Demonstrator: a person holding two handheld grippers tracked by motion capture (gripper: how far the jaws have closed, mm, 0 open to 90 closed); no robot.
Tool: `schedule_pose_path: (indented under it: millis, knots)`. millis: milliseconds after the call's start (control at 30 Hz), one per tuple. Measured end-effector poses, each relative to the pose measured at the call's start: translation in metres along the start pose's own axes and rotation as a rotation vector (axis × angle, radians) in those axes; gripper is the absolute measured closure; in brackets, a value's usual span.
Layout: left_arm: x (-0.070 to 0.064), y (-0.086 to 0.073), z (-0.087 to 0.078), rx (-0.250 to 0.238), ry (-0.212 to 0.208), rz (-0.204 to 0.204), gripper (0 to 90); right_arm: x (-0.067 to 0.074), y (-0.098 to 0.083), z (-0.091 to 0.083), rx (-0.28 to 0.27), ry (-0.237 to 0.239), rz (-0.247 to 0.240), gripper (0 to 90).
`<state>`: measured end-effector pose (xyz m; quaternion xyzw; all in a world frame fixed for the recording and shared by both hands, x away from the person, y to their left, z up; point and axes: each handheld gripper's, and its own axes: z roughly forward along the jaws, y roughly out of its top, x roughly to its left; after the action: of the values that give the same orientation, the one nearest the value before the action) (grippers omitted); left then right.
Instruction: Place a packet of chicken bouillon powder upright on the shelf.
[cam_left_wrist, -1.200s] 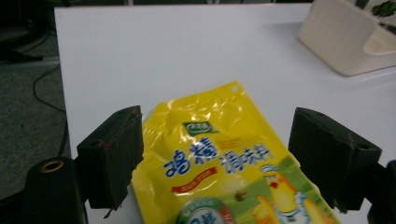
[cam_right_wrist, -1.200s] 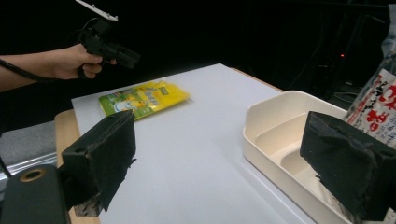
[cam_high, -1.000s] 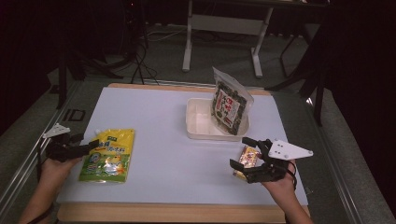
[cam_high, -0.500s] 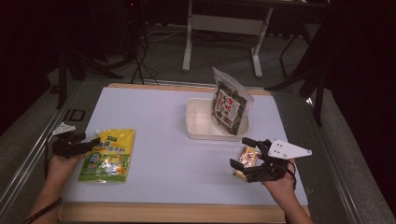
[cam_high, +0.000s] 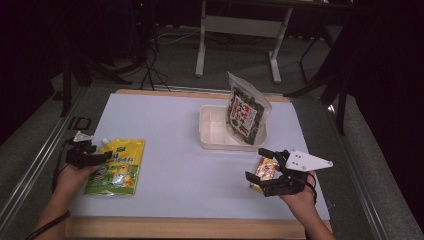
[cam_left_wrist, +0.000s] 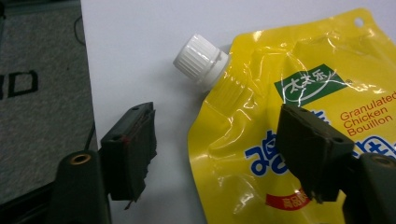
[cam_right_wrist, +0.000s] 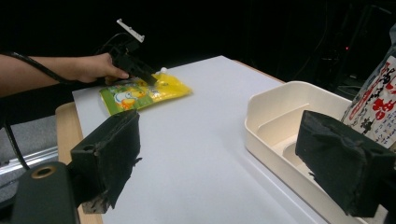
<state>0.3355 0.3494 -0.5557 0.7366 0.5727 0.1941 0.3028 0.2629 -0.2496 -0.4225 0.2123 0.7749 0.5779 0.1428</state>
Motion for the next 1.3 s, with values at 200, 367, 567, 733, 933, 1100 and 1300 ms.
schedule_pose_path:
  millis: [200,367,567,733,933,1100,1300]
  knots:
    - [-0.007,0.003,-0.002,0.019,-0.011,0.036,47.2,-0.001,0.000,0.000,0.001,-0.003,0.001,13.6]
    - [-0.008,0.007,-0.001,0.050,-0.001,0.039,49.4,0.001,0.001,0.001,0.007,-0.004,-0.011,13.6]
    - [-0.015,0.011,-0.006,0.099,0.044,0.104,68.7,0.000,0.001,0.002,0.009,-0.005,-0.008,13.6]
    - [-0.024,0.010,-0.007,0.104,0.094,0.190,84.8,0.000,0.001,0.004,0.014,-0.004,-0.009,13.6]
    - [-0.022,0.011,-0.010,0.096,0.077,0.188,87.8,-0.002,0.002,0.003,0.015,-0.007,-0.001,13.6]
    - [-0.014,0.011,-0.018,0.073,0.024,0.162,89.2,-0.002,0.003,0.002,0.006,-0.014,-0.003,13.3]
    - [-0.010,0.013,-0.029,0.020,-0.011,0.122,90.0,-0.003,0.003,0.000,0.007,-0.001,0.001,10.4]
